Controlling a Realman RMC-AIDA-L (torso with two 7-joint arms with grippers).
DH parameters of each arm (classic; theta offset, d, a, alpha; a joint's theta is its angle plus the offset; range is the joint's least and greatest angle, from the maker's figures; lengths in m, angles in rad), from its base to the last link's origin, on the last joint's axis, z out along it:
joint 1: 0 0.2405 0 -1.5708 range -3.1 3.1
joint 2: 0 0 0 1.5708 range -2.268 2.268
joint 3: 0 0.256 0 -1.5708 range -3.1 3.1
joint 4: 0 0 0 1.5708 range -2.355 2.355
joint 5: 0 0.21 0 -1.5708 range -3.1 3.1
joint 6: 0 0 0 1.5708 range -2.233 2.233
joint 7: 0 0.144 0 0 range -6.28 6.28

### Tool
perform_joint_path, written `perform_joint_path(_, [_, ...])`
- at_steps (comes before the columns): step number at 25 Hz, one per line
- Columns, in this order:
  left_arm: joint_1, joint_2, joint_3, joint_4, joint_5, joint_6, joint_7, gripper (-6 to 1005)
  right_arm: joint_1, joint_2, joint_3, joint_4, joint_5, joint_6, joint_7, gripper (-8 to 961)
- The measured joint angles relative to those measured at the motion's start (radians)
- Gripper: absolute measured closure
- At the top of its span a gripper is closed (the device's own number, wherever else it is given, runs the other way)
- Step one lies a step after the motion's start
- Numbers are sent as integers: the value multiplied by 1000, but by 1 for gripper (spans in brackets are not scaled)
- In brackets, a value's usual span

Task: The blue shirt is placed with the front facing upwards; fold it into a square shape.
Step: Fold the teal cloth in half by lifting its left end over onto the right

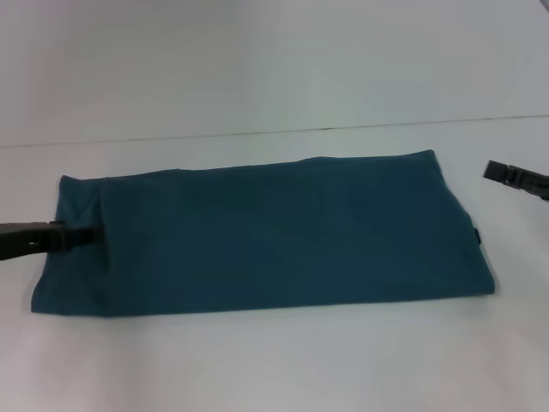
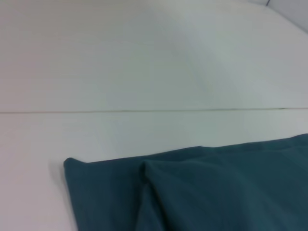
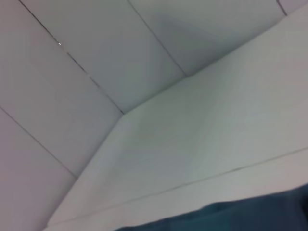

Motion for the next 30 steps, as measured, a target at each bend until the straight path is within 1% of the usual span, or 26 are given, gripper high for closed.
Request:
perform_joint_path(1, [-4, 0, 8, -12, 5, -21, 0, 347, 8, 4, -1, 2, 4, 0, 0, 256])
perform_joint_path(5, [-17, -2, 27, -40, 32, -93, -7, 310, 24, 22, 0, 2, 18, 8, -17, 230])
perform_joint_path(7, [-24, -2, 38, -58, 50, -122, -10, 301, 27, 27, -1, 3, 28, 13, -25, 217])
perform_joint_path(9, [-29, -1, 42, -71, 64, -137, -11, 301, 29, 29, 1, 5, 34, 15, -27, 204])
perform_joint_path(22, [-32, 0, 45, -119, 107, -160, -9, 302, 24, 35, 4, 7, 48, 23, -28, 204])
perform_joint_path(30, [-32, 0, 40, -111, 122, -155, -13, 303, 30, 37, 1, 7, 49, 22, -27, 204])
